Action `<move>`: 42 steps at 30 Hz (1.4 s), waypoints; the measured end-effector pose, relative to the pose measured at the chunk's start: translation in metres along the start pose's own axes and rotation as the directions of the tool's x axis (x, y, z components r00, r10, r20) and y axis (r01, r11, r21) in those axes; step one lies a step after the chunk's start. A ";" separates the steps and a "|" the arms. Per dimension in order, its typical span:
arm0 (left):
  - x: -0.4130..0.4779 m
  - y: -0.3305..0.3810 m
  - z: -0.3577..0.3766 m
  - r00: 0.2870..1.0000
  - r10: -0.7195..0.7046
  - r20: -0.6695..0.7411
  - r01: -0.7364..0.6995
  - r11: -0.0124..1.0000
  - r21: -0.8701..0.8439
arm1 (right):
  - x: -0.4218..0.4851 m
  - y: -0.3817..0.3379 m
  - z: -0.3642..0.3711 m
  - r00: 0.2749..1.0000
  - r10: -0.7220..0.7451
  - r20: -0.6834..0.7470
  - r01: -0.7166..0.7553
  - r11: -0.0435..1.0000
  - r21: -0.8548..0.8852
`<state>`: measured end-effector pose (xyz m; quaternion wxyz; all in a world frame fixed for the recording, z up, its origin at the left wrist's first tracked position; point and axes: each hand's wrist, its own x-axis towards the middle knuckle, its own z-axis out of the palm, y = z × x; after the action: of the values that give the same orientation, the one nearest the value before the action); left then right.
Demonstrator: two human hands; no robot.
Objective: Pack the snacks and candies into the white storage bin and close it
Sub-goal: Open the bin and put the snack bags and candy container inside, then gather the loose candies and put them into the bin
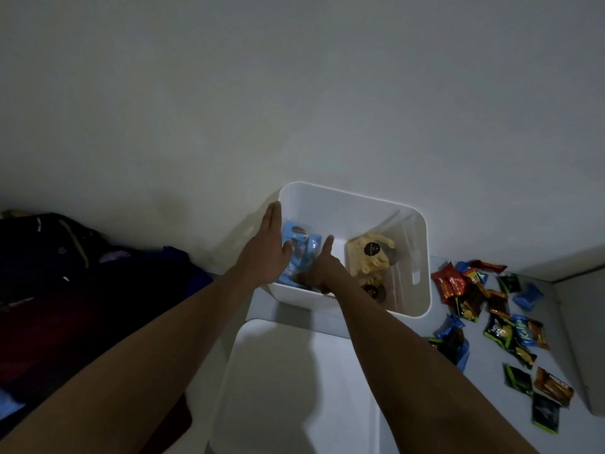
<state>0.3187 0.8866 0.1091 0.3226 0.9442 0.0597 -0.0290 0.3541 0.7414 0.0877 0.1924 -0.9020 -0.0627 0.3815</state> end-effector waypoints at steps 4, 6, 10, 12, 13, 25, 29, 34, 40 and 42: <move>0.000 0.002 0.003 1.000 -0.024 -0.007 0.024 0.999 0.034 | -0.003 0.004 -0.004 0.999 0.047 0.007 -0.048 0.991 0.124; 0.001 0.000 0.004 1.000 -0.019 -0.015 0.021 0.995 0.094 | -0.004 0.007 -0.004 0.998 0.051 -0.040 -0.043 0.981 0.188; 0.001 0.001 0.003 1.000 -0.018 -0.010 0.020 0.990 0.143 | -0.002 0.007 0.001 0.999 0.038 -0.036 -0.023 0.939 0.344; 0.001 0.001 0.003 1.000 -0.022 -0.021 0.025 0.985 0.169 | -0.003 0.008 0.002 0.995 0.056 -0.083 -0.019 0.920 0.391; 0.001 0.002 0.002 0.999 -0.025 -0.030 0.031 0.978 0.206 | -0.005 0.009 0.002 0.994 0.047 -0.095 -0.007 0.922 0.386; 0.000 0.070 0.012 0.972 0.230 -0.042 -0.179 0.850 0.495 | -0.060 0.064 -0.048 0.805 -0.022 -0.592 0.238 0.927 0.289; 0.002 0.132 0.038 0.959 0.283 -0.030 -0.245 0.875 0.418 | -0.084 0.100 -0.073 0.701 0.050 -0.711 0.306 0.880 0.363; -0.011 0.207 0.092 0.930 0.367 -0.028 -0.339 0.885 0.317 | -0.114 0.185 -0.095 0.618 0.131 -0.775 0.241 0.907 0.345; -0.041 0.275 0.182 0.893 0.448 0.041 -0.445 0.868 0.221 | -0.138 0.317 -0.081 0.621 0.190 -0.761 0.169 0.915 0.367; -0.050 0.280 0.218 0.896 0.433 0.103 -0.445 0.869 0.217 | -0.143 0.366 -0.067 0.615 0.177 -0.768 0.130 0.938 0.320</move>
<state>0.3020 0.5282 0.1109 0.2080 0.9635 -0.1682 0.0143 0.2890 0.3486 0.0809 0.3498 -0.9295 0.1077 -0.0455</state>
